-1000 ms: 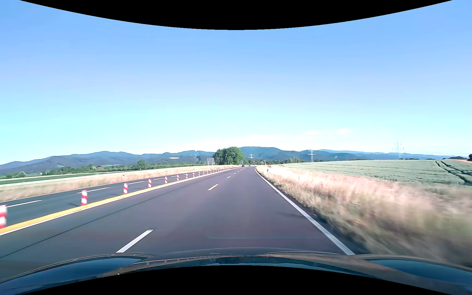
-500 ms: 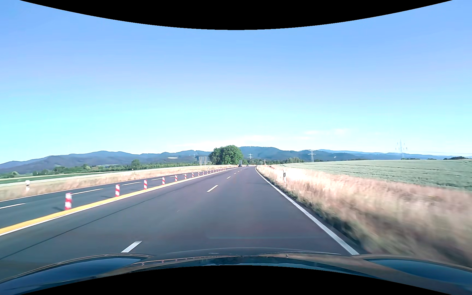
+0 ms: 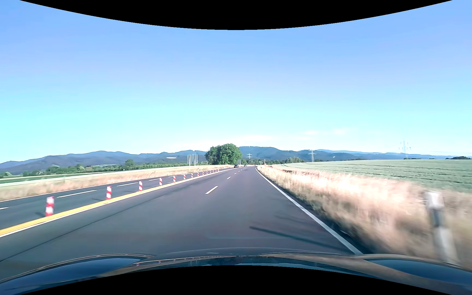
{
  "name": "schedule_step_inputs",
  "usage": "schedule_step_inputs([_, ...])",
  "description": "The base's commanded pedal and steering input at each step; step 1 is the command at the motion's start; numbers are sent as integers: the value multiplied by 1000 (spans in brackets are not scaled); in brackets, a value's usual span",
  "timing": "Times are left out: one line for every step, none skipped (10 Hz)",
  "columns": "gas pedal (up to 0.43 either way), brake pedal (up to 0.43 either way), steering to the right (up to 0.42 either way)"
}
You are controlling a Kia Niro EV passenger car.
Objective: Follow the waypoints while adhering to traffic rules and regulations
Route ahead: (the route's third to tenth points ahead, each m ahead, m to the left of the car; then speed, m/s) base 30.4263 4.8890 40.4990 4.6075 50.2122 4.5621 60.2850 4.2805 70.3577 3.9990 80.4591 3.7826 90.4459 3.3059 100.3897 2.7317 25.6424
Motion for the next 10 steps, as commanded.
schedule_step_inputs([220,0,2])
schedule_step_inputs([220,0,2])
schedule_step_inputs([228,0,2])
schedule_step_inputs([228,0,2])
schedule_step_inputs([228,0,2])
schedule_step_inputs([228,0,2])
schedule_step_inputs([228,0,2])
schedule_step_inputs([228,0,2])
schedule_step_inputs([228,0,2])
schedule_step_inputs([228,0,2])
